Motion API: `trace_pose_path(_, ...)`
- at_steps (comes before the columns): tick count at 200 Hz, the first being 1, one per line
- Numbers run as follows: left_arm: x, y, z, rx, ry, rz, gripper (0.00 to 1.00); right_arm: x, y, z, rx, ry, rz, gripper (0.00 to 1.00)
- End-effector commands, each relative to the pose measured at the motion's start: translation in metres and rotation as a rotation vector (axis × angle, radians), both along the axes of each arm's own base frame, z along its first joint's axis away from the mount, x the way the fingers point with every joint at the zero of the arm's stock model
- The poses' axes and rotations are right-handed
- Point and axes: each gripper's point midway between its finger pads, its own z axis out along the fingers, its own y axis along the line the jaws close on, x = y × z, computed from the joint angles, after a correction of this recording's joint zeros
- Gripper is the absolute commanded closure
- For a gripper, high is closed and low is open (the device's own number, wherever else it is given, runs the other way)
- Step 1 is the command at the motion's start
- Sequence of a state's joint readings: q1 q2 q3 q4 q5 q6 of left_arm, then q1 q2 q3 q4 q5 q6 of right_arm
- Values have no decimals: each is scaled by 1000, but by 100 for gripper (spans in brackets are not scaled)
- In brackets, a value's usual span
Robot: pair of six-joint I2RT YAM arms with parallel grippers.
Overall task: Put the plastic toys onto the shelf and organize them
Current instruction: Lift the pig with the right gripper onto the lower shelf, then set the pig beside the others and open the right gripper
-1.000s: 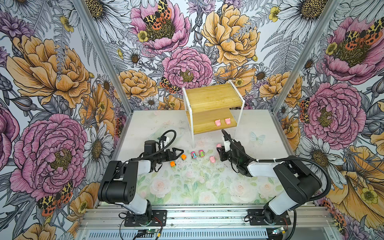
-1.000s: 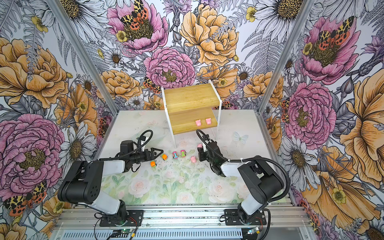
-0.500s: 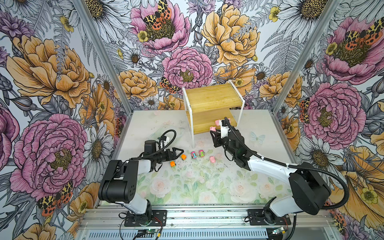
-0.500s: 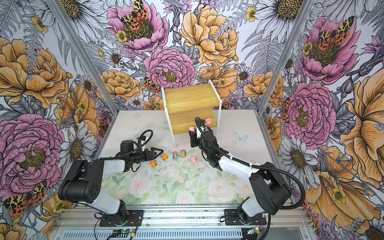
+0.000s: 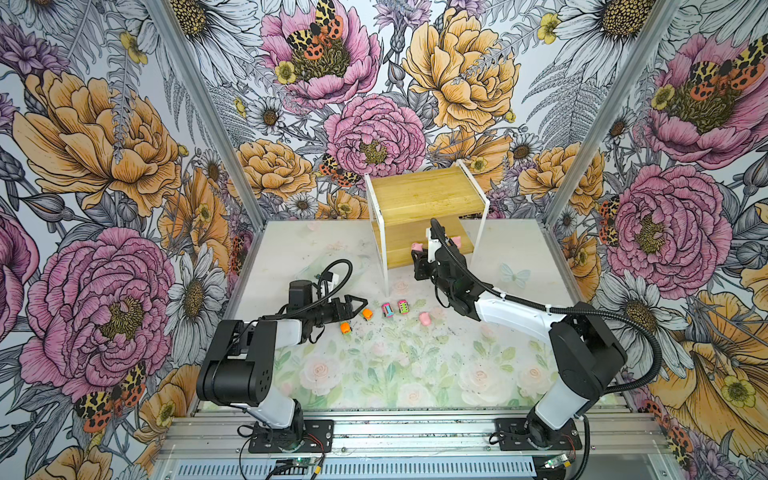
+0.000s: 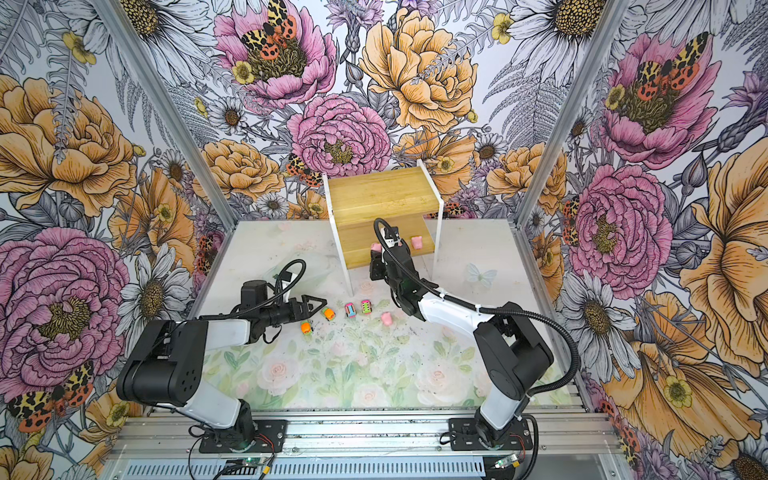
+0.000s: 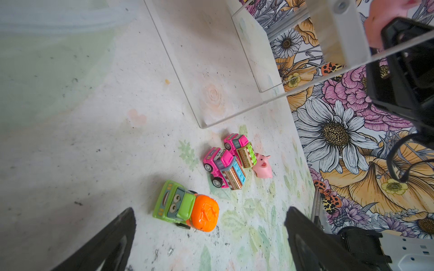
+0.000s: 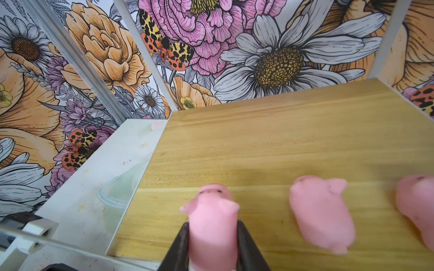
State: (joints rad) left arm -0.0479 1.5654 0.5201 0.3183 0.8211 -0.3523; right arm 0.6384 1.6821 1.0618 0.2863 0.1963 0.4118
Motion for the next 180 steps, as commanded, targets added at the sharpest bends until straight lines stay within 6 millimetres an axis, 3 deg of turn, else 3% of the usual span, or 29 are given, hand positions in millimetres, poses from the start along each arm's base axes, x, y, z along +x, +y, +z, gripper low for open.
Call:
trace_pose_path(1, 6, 2, 5, -8, -17, -1, 1, 8, 1, 7, 28, -20, -45, 68)
trace_pose_path(54, 7, 2, 5, -8, -15, 0, 1, 15, 4, -6, 32, -2, -71, 68)
trace_pose_path(180, 7, 2, 4, -9, -9, -1, 1, 18, 9, -10, 42, 9, -77, 66)
